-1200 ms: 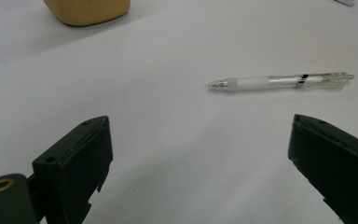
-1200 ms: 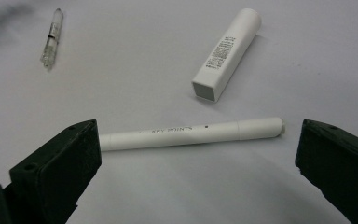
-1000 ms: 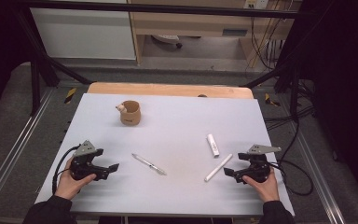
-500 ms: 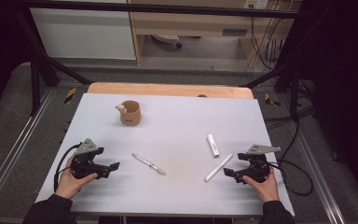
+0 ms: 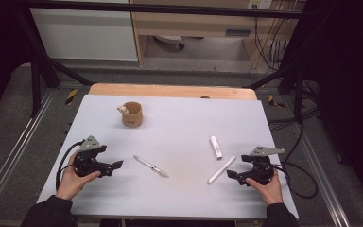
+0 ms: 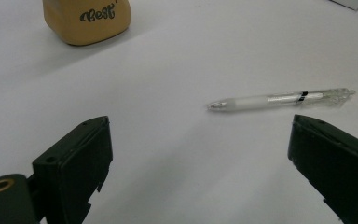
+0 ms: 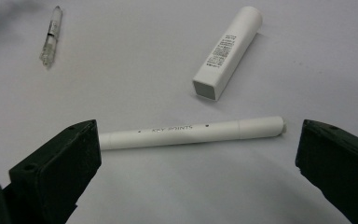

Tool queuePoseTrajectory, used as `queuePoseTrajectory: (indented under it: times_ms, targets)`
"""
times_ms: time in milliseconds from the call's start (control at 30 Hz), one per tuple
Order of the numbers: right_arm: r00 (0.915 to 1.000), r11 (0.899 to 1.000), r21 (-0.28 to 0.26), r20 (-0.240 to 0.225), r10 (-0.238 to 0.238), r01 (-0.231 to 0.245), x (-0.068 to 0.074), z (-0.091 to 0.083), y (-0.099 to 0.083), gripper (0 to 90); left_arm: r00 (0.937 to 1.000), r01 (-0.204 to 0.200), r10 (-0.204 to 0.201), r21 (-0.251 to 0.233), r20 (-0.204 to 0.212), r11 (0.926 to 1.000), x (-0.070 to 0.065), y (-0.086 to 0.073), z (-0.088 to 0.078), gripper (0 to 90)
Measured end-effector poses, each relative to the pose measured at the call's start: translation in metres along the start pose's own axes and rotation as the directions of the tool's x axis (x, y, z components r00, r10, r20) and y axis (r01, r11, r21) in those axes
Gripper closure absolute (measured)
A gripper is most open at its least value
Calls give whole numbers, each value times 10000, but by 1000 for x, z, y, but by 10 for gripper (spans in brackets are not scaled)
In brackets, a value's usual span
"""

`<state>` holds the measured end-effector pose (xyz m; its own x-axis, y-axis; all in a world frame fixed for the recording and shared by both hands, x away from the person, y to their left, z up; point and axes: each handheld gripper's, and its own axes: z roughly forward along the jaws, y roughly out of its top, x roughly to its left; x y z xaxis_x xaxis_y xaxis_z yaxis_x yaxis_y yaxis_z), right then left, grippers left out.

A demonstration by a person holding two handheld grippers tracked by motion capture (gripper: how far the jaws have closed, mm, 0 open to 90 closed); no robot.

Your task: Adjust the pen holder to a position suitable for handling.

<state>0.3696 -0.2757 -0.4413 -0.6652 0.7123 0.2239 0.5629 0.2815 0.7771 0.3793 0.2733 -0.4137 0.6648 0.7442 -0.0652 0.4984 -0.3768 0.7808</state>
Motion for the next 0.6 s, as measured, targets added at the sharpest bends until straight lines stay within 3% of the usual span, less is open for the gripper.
queuePoseTrajectory:
  times_ms: [600]
  targets:
    - [10000,9999,137,61,-72,71,0,2,0,7,9991,-344,344,-18,-257,9994,-1,34,1,64]
